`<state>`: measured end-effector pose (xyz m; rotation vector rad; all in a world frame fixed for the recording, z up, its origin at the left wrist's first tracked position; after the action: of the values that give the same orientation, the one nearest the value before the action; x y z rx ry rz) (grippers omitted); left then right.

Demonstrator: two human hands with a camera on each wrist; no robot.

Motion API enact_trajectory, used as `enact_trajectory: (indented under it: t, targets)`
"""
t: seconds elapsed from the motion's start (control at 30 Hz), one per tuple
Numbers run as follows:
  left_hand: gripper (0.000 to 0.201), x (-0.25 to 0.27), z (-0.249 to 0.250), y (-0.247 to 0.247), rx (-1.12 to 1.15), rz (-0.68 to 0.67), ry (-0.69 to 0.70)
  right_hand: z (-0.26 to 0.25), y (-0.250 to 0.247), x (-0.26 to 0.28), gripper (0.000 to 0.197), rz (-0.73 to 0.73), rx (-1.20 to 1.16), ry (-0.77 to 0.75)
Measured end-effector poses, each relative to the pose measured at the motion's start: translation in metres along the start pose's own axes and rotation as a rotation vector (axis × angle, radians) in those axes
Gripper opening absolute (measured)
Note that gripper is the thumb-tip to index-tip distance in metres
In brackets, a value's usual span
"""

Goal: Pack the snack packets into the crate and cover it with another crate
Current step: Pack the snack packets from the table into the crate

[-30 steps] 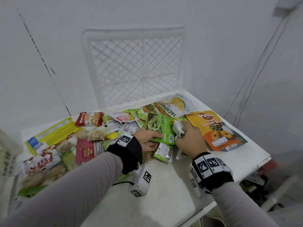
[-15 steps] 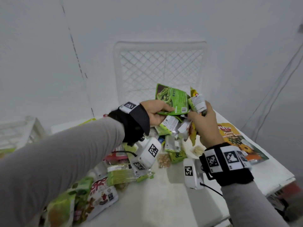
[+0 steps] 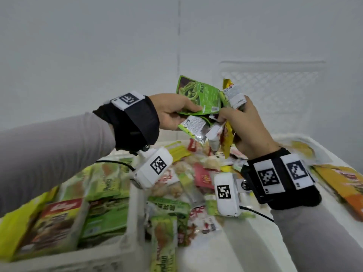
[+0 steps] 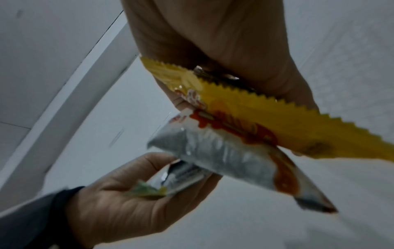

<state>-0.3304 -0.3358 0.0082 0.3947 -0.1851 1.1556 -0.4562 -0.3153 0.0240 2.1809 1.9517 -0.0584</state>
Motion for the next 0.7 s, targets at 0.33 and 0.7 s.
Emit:
enact_trajectory:
  t: [0.33,0.7]
  targets:
    - [0.021,0.132,-0.034,-0.211,0.105,0.227,0.049,0.032,0.238,0.053,0.039,-0.353,0.117,0.074]
    - [0.013,0.189,-0.112,-0.344,-0.119,0.515,-0.186,0.136,0.355,0.078,0.060,-0.538,0.589,0.057]
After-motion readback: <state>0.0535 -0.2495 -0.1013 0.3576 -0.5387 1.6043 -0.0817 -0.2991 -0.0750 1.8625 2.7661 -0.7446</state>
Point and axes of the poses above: each hand's wrist, its own x-axis away from the middle knuckle, its own y-axis out of the palm, z = x × y, the point moved 10 cm from there along -x, towards the middle knuckle, and after that the axes turned 3 degrees about -x, right-handed, at the moved point
